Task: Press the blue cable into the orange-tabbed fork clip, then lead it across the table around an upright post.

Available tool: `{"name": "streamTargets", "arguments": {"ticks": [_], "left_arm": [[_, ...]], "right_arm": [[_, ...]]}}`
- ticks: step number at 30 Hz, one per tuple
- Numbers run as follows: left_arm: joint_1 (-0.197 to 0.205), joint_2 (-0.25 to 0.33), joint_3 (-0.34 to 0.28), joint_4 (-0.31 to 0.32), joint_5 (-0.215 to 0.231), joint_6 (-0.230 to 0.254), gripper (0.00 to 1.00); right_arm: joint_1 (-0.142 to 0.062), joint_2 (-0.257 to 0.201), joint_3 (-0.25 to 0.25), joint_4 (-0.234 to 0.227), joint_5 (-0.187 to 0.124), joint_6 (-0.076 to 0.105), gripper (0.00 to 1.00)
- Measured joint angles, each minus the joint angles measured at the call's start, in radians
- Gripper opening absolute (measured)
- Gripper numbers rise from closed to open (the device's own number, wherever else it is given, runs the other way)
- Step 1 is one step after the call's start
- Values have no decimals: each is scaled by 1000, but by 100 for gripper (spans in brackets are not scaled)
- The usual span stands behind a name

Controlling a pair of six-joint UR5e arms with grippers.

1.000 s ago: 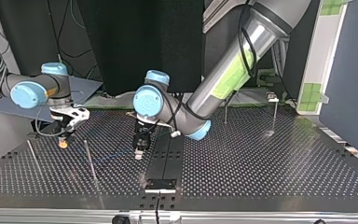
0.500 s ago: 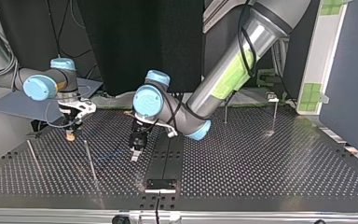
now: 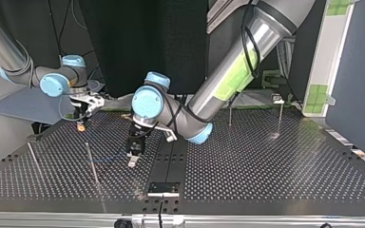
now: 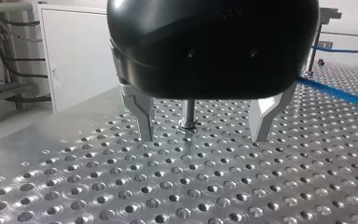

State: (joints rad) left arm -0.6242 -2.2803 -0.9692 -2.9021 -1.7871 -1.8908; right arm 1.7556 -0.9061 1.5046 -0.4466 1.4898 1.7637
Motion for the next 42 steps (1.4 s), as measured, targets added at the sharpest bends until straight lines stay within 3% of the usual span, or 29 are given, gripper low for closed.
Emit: {"name": "streamTargets", "arguments": {"ticks": [7,16,26,34,42], "left_arm": [[-2,0,2,-3,-2,-16,100],[-5,-28,24,-26,-2,-26,100],[-16,-92,83,-73,-9,-22,100],[-17,-94,85,-77,-10,-22,100],[-17,-94,85,-84,-11,-21,100]], "right_arm": [[-4,35,9,-17,5,-1,0],[-22,58,51,-87,6,0,0],[-58,98,77,-131,3,-33,0],[-84,104,90,-165,0,-38,0],[-101,139,100,-188,2,-37,0]]}}
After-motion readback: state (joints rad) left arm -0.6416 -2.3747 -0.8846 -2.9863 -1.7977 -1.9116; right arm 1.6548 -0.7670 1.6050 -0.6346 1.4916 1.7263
